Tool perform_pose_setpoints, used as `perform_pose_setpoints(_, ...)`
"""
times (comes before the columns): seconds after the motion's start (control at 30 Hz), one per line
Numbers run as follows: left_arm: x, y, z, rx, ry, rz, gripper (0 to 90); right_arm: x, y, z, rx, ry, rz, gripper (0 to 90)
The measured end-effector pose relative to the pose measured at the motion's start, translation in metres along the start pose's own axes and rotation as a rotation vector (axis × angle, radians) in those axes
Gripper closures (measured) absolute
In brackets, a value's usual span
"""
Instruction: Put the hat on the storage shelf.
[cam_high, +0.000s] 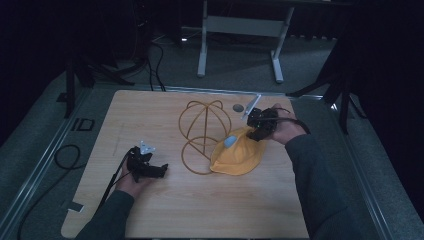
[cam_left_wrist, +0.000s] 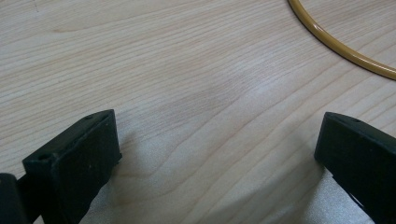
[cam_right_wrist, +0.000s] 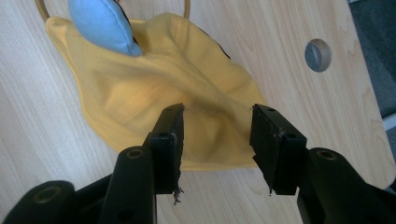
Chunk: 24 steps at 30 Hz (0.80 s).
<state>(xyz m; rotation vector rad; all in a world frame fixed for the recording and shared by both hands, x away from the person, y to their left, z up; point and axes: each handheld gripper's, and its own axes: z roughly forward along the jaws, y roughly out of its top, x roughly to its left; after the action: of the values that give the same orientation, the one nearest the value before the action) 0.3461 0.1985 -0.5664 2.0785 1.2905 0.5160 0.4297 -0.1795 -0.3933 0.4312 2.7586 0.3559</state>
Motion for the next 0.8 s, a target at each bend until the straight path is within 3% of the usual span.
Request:
perform_pose_setpoints(0.13,0.0,0.0,0.0,0.0,0.0,0.0,0.1,0.001,0.007,0.004,0.015,0.029,-0.042,54.3)
perform_pose_setpoints(0.4,0.0,0.0,0.0,0.0,0.0,0.0,0.1,0.001,0.015,0.017,0.054,0.039,-0.103,51.9)
perform_pose_setpoints(0.63,0.0,0.0,0.0,0.0,0.0,0.0,0.1,0.003,0.018,0.012,0.01,0.035,-0.138,51.2)
perform_pose_setpoints(0.8,0.0,0.0,0.0,0.0,0.0,0.0,0.1,0.007,0.023,0.019,0.047,0.035,-0.174,49.1)
